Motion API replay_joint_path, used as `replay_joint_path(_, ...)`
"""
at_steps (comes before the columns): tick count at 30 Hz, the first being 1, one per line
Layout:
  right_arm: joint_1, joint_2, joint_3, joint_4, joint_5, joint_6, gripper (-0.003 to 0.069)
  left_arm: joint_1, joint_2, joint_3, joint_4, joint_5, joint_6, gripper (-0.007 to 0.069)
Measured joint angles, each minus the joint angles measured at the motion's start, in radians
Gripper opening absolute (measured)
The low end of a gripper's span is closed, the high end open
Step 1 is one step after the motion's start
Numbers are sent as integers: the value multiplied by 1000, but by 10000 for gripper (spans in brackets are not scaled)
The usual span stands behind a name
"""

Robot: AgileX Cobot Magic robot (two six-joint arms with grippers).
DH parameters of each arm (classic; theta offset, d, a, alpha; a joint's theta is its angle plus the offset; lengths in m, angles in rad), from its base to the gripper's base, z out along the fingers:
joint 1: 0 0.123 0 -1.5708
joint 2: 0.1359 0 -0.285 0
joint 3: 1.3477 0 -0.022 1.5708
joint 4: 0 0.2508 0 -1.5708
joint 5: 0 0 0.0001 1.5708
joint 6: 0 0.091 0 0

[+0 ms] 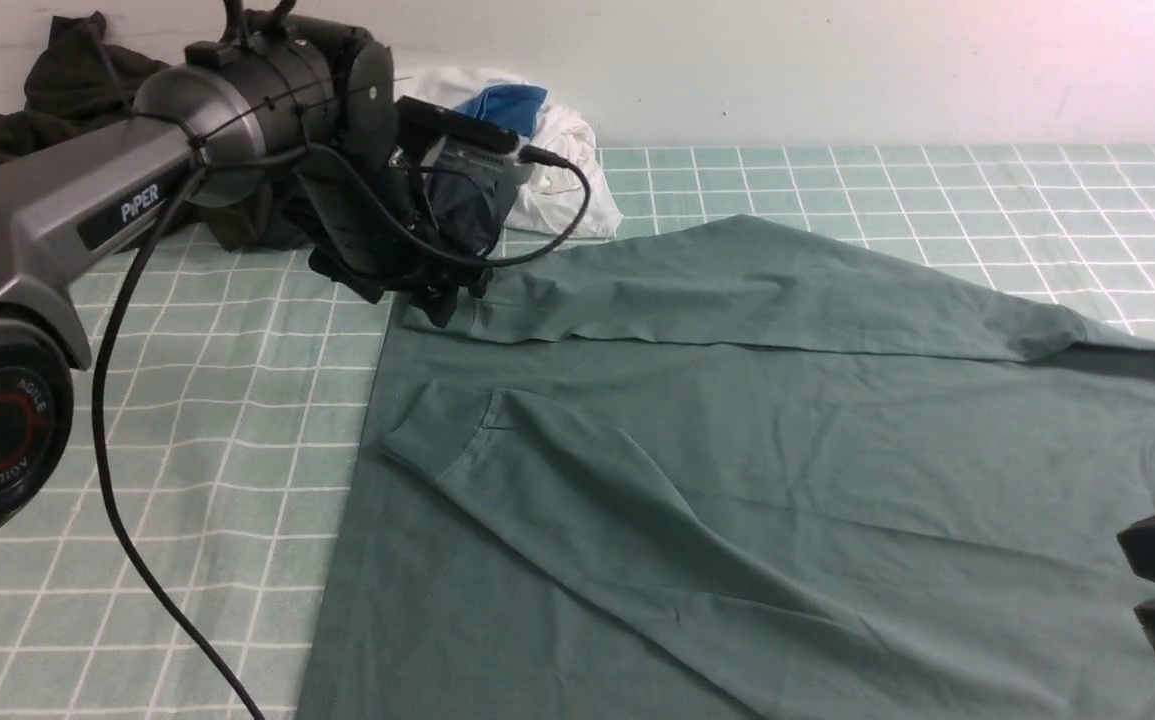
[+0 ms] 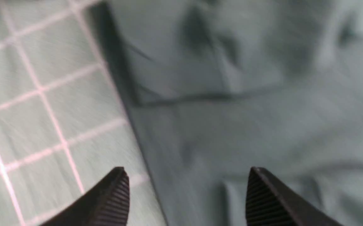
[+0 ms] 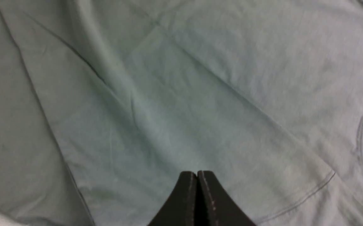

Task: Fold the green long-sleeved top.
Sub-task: Use the left arm to clamp the cuff farthest from it

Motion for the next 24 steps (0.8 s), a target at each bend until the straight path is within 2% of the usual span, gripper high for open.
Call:
replay_joint_path(6, 0, 0, 0, 0, -19, 3, -14, 38, 64, 0, -39, -188, -7, 462)
replay_joint_path(16, 0, 0, 0, 0, -5, 3, -14, 38, 139, 0, -48, -305, -10, 459)
replay_joint_path(19, 0, 0, 0, 0, 0, 3, -14, 38, 147, 0, -51, -305, -12, 439)
replay_joint_path(22, 0, 0, 0, 0, 2, 3, -14, 38, 148, 0, -76, -307, -13, 354)
replay_joint_path(24, 0, 0, 0, 0, 2, 3, -14, 38, 148, 0, -84, -307, -13, 330)
